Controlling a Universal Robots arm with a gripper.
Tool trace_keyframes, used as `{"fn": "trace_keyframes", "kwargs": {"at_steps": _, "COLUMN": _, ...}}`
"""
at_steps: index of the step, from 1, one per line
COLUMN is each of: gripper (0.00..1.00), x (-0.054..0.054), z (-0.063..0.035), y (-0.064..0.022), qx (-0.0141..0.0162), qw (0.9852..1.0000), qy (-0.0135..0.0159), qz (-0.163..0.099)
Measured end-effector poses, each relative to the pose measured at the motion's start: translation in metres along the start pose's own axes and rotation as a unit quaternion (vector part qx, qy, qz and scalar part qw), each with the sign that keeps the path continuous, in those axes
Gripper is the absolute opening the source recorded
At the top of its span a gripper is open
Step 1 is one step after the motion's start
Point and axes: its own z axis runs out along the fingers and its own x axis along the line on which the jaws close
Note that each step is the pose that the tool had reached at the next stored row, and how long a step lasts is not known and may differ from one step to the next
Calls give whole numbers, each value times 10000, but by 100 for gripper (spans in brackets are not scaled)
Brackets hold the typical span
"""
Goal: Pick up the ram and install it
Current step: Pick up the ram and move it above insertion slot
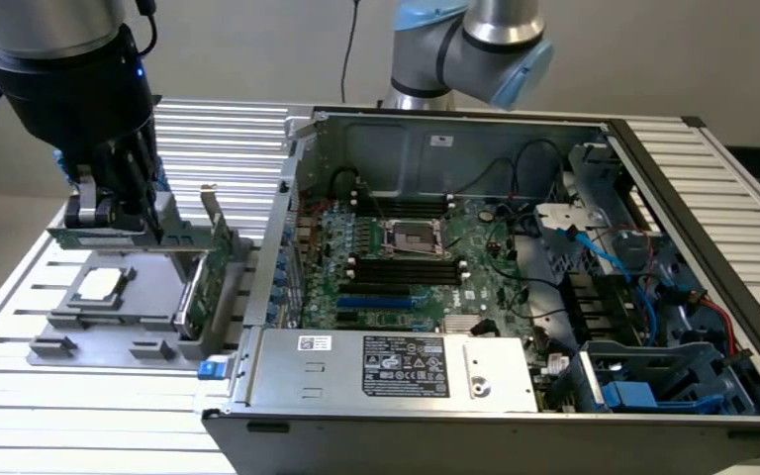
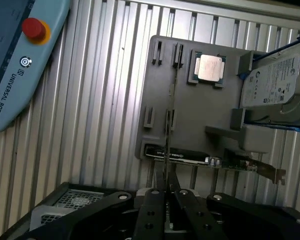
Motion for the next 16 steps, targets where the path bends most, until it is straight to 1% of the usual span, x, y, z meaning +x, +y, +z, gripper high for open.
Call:
{"fn": "trace_keyframes", "kwargs": {"at_steps": 9, "gripper": 14, "x": 13, "z": -86, "y": -234, "qx": -14, "qw": 10000, "qy": -15, "qz": -31}}
{"fn": "trace_keyframes", "kwargs": {"at_steps": 16, "gripper": 14, "x": 24, "z": -125, "y": -463, "qx": -17, "qw": 10000, "qy": -23, "qz": -38}}
